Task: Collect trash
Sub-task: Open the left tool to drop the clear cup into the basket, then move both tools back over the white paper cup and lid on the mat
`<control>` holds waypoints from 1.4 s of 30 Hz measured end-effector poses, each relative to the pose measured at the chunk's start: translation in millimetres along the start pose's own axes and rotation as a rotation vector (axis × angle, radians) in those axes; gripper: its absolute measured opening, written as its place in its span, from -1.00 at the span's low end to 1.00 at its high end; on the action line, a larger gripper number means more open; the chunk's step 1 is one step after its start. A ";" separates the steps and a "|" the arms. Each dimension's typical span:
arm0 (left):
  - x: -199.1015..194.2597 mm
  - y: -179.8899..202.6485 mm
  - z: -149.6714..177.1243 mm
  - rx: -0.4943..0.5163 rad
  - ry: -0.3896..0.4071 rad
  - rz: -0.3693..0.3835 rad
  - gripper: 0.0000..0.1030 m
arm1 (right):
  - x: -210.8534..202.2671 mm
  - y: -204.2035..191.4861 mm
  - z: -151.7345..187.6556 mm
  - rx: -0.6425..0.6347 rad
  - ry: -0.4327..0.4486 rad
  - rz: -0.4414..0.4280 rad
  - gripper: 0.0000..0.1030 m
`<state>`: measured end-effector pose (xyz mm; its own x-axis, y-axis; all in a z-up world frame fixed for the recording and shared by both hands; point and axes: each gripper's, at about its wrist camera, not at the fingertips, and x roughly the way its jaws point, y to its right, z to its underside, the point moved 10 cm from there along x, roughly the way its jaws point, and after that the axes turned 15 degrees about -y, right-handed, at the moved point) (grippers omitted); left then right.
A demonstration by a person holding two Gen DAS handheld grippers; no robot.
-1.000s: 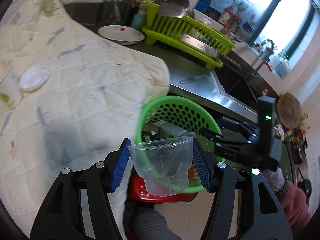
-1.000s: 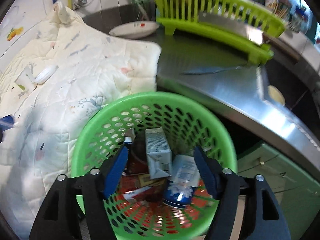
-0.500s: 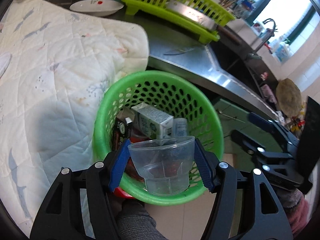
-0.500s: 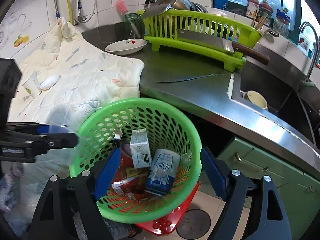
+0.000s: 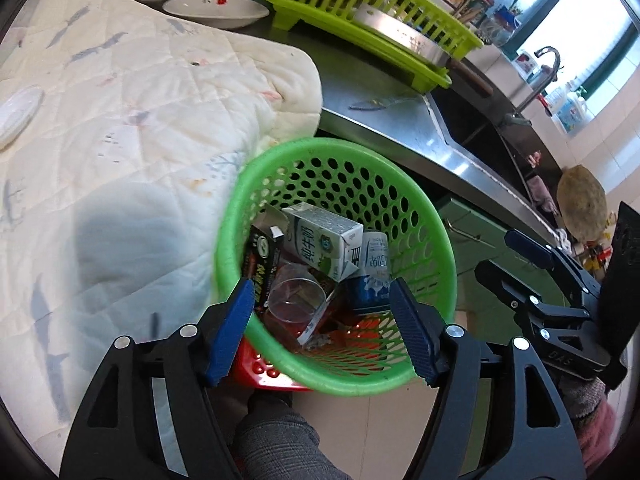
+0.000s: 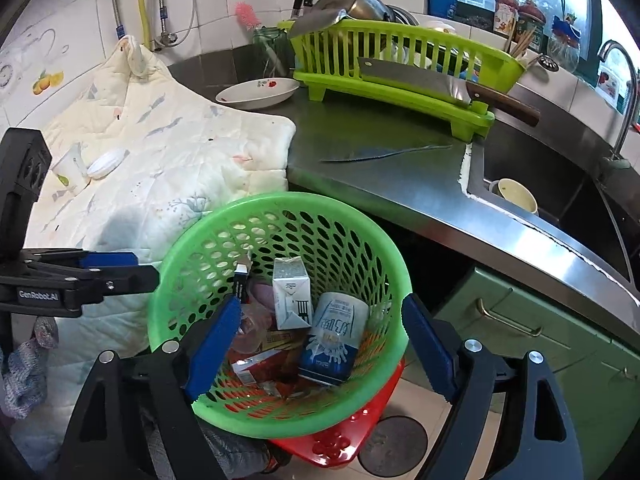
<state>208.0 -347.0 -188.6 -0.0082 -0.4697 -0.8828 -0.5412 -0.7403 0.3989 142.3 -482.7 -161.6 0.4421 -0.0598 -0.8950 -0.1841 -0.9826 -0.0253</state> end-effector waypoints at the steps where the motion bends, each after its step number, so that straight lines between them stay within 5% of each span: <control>1: -6.9 -4.0 1.6 -0.006 0.011 -0.009 0.34 | -1.0 -1.3 -0.6 -0.002 0.002 0.000 0.55; 15: -87.4 -75.5 19.1 -0.101 0.142 -0.149 0.34 | -12.3 -69.1 -15.1 -0.079 0.026 -0.053 0.62; 28: -170.7 -196.4 36.4 -0.308 0.278 -0.321 0.34 | -2.9 -159.4 -43.4 -0.190 0.031 -0.121 0.64; 42: -184.4 -287.6 -14.1 -0.378 0.323 -0.422 0.58 | 21.6 -212.2 -68.5 -0.252 -0.001 -0.178 0.64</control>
<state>377.1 -54.3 -137.0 0.4253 -0.1788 -0.8872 -0.1093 -0.9833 0.1458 251.0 -287.6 -145.0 0.4467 0.1178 -0.8869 0.1196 -0.9903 -0.0713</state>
